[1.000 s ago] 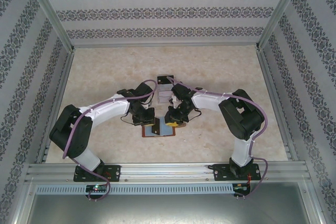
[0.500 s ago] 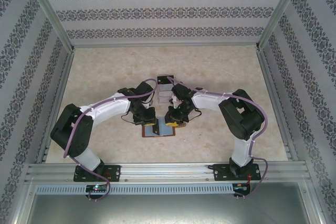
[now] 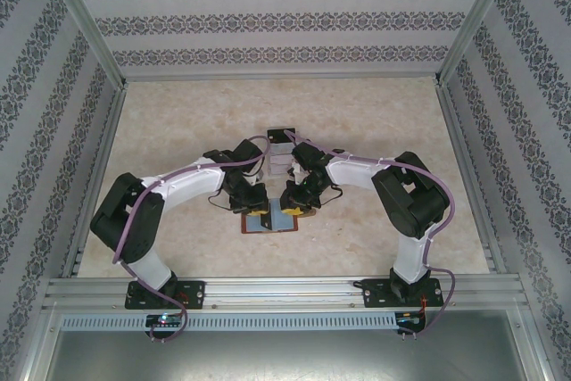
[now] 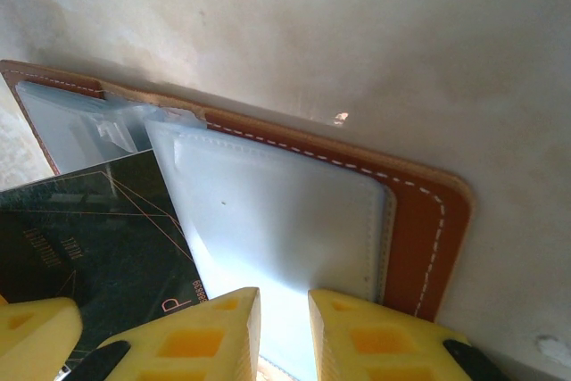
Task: Take the credit cards out of the card holder
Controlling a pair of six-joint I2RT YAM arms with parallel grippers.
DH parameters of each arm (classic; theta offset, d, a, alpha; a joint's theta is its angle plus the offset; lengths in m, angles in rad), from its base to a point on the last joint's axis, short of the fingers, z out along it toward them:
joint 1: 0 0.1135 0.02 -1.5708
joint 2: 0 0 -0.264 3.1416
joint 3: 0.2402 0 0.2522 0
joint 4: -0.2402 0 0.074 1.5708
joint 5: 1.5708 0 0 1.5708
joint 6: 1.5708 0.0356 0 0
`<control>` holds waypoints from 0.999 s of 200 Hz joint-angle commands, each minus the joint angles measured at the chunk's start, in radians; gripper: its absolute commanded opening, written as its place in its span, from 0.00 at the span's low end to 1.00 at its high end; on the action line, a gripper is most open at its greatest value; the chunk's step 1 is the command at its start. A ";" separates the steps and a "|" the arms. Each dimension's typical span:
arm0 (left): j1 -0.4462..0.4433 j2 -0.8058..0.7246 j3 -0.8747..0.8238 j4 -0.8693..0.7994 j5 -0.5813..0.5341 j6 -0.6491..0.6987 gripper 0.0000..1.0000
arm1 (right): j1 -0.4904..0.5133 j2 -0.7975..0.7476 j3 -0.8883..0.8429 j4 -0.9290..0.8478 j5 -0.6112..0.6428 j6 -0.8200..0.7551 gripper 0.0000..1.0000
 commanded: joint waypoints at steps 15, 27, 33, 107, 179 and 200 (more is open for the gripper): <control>-0.003 0.022 0.012 0.012 0.006 -0.006 0.11 | -0.010 0.004 -0.029 -0.039 0.064 -0.006 0.25; -0.003 0.018 0.016 0.001 0.002 0.000 0.09 | -0.011 -0.003 -0.029 -0.041 0.067 -0.005 0.25; -0.003 0.014 0.019 -0.007 -0.005 0.003 0.08 | -0.012 -0.010 -0.031 -0.042 0.070 -0.005 0.25; 0.002 -0.031 0.094 -0.098 -0.049 0.160 0.00 | -0.064 -0.167 -0.037 -0.066 0.142 0.011 0.23; 0.026 -0.008 0.309 -0.213 -0.116 0.653 0.00 | -0.160 -0.203 -0.032 -0.115 0.151 -0.053 0.23; 0.033 0.044 0.429 -0.309 -0.195 0.811 0.00 | -0.184 -0.209 -0.027 -0.128 0.151 -0.072 0.23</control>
